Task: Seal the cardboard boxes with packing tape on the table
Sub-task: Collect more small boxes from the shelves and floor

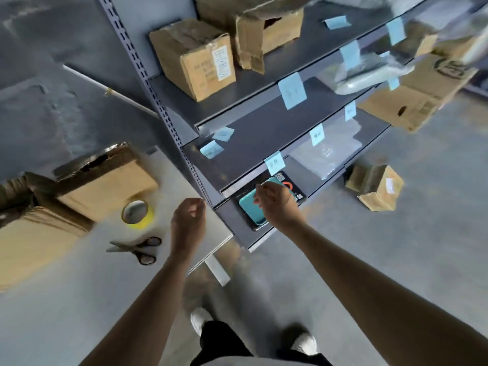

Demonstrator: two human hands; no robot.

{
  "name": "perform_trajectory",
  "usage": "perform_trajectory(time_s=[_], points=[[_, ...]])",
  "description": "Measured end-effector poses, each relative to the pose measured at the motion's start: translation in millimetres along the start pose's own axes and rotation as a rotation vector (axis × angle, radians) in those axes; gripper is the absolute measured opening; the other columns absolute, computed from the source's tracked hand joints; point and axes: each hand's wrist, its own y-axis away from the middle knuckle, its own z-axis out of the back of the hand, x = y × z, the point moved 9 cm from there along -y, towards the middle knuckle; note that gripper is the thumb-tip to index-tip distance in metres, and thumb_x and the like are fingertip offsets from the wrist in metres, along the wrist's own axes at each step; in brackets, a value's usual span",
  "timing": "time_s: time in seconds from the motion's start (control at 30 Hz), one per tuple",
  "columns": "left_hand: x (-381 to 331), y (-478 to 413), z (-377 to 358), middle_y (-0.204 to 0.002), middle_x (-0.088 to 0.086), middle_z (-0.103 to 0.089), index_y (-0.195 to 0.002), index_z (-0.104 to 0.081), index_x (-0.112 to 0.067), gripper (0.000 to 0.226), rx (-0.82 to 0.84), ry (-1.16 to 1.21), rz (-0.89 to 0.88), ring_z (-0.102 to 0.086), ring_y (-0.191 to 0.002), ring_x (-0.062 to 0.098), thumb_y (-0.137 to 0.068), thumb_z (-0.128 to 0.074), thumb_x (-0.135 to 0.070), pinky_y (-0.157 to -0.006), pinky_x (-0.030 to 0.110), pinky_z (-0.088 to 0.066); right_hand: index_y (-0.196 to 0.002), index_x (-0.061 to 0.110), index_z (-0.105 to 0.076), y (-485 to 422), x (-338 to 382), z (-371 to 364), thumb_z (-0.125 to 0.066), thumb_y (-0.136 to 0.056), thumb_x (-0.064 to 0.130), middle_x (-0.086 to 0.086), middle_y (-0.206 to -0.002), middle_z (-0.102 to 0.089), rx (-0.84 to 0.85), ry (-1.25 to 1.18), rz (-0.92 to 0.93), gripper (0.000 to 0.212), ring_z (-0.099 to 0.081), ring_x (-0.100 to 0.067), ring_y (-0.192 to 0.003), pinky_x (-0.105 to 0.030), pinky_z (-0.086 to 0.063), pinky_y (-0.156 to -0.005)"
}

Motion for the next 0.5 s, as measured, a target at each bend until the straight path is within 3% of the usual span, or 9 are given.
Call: perform_trajectory(time_s=[0.07,0.13,0.27,0.4,0.5], points=[[-15.1,19.8,-34.4,-0.095,0.009,-0.072,-0.098,-0.067,-0.011,0.020,0.059,0.014,-0.007,-0.066,-0.088,0.024,-0.095,-0.057,-0.028,-0.076,0.028,-0.046,-0.070,0.011,-0.059,10.1,-24.3,33.5,-0.047,-0.092,0.043,-0.005,-0.071,-0.070,-0.029,-0.011,-0.020,0.041,-0.068,-0.029,-0.071,-0.049,-0.056,-0.071],[-32.4,36.0,-65.7,-0.093,0.006,-0.073,-0.095,-0.067,-0.013,0.026,0.105,0.024,-0.037,-0.067,-0.088,0.021,-0.093,-0.055,-0.035,-0.079,0.031,-0.052,-0.068,0.016,-0.060,18.4,-44.2,66.0,-0.050,-0.098,0.035,0.001,-0.068,-0.069,-0.067,-0.031,-0.032,0.037,-0.069,-0.020,-0.068,-0.041,-0.057,-0.070],[-64.5,53.0,-130.8,-0.094,0.006,-0.072,-0.102,-0.067,-0.008,0.024,0.214,-0.006,-0.064,-0.068,-0.092,0.020,-0.099,-0.053,-0.027,-0.083,0.031,-0.051,-0.075,0.016,-0.062,30.1,-77.3,126.4,-0.049,-0.103,0.027,0.006,-0.068,-0.067,-0.137,-0.059,-0.071,0.033,-0.062,-0.005,-0.061,-0.029,-0.052,-0.066],[-91.5,59.9,-193.4,-0.095,0.004,-0.072,-0.101,-0.067,-0.010,0.023,0.323,-0.026,-0.117,-0.068,-0.094,0.019,-0.099,-0.053,-0.028,-0.089,0.036,-0.053,-0.074,0.012,-0.062,31.1,-113.2,178.7,-0.049,-0.103,0.032,0.000,-0.068,-0.069,-0.219,-0.058,-0.104,0.037,-0.064,-0.016,-0.060,-0.037,-0.053,-0.063],[-104.0,59.6,-244.1,-0.098,0.000,-0.072,-0.095,-0.065,-0.022,0.018,0.412,-0.045,-0.116,-0.069,-0.096,0.019,-0.097,-0.054,-0.036,-0.092,0.042,-0.054,-0.073,0.009,-0.063,25.0,-139.8,217.1,-0.050,-0.103,0.028,0.001,-0.067,-0.068,-0.281,-0.076,-0.147,0.038,-0.060,-0.009,-0.057,-0.038,-0.053,-0.063]])
